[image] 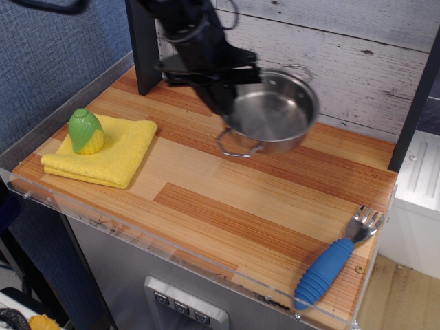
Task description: Move the silver pot away from yellow cloth.
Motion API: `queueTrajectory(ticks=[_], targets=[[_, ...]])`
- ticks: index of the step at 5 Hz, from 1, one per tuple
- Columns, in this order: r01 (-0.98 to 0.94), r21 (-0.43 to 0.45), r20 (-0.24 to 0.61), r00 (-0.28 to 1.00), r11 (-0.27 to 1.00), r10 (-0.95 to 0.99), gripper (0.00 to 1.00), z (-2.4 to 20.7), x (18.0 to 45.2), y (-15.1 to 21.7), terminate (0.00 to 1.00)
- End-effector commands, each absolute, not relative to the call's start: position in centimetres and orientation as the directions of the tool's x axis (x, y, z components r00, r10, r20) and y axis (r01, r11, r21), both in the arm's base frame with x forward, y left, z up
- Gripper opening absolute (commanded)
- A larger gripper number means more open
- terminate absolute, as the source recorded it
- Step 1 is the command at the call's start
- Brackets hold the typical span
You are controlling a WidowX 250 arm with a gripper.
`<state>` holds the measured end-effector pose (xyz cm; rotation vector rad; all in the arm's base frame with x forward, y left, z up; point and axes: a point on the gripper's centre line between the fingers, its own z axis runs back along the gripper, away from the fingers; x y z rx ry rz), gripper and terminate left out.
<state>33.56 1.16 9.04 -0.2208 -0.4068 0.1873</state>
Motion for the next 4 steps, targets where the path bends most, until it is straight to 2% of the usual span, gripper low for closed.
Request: queueTrajectory(ticks=[1,4], targets=[[-0.135,-0.276,0.385,0.891,0.952,0.238,0.00,8.8,34.6,-1.0,0.00],[-0.142,-0.274,0.336,0.912,0.951,0.233,0.00,4.7,35.0,-2.8,0.00]])
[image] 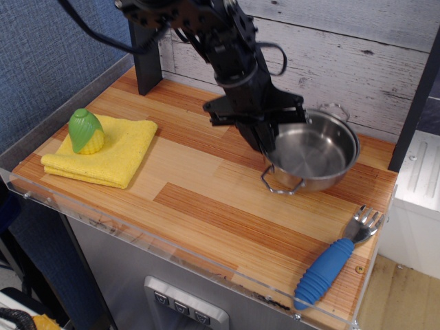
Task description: Move the silver pot away from yellow cloth.
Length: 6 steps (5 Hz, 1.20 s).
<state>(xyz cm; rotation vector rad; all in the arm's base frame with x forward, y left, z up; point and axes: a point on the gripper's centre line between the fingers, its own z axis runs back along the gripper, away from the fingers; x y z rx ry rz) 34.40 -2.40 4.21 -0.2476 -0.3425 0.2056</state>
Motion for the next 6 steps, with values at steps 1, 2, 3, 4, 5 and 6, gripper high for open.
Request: queueTrajectory(ticks=[1,2,3,4,5,6], targets=[[-0.138,-0.272,0.339,0.912,0.952,0.229,0.00,4.0,35.7,-3.4,0.00],[-0.156,-0.252,0.340,0.910,0.955,0.238,0.00,3.8,35.7,-3.4,0.00],[-0.149,-0.255,0.320,0.919,0.956,0.228,1.00,3.8,35.6,-3.0,0.00],[-0.143,-0.267,0.316,0.921,0.953,0.227,1.00,4.1,35.2,-3.0,0.00],[-0.131,-0.265,0.319,0.923,0.955,0.214,1.00,4.2,34.6,-2.9,0.00],[-0.128,-0.269,0.324,0.921,0.955,0.215,1.00,4.4,34.3,-2.8,0.00]])
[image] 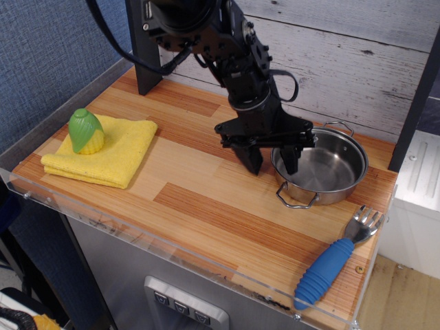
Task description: Move the silver pot away from yellow cloth.
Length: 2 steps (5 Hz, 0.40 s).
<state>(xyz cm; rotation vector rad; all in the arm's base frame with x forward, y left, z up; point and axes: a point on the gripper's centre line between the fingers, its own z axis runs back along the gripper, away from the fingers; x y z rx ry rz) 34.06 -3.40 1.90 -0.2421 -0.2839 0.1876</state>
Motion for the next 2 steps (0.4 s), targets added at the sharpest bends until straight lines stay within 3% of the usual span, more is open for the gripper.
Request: queueTrajectory(ticks=[1,2], targets=[[-0.105,-0.283,0.346,0.916,0.953,0.203,1.00,5.3,34.4,-2.6,0.00],[-0.086,-0.283,0.403,0.893,0.955,0.200,1.00,8.4,34.7,-2.1,0.00]])
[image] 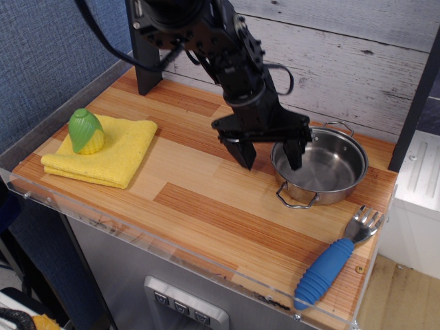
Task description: Move the silver pot away from yellow cloth.
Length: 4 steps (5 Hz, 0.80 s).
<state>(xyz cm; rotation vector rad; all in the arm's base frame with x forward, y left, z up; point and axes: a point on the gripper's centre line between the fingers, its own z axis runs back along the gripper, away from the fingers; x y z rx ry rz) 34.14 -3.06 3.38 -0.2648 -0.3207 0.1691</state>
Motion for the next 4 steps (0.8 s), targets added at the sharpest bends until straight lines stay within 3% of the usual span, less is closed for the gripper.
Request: queueTrajectory(ticks=[1,2,3,4], targets=[[-0.076,-0.299,0.452,0.867,0.951,0.211,1.00,12.0,34.7,-1.2,0.00],[-0.053,-0.312,0.493,0.844,0.949,0.209,1.00,15.6,34.0,-0.1,0.00],[-0.083,-0.271,0.506,0.835,0.959,0.216,1.00,18.4,32.4,2.1,0.00],[-0.083,-0.271,0.506,0.835,0.959,0.216,1.00,18.4,32.4,2.1,0.00]])
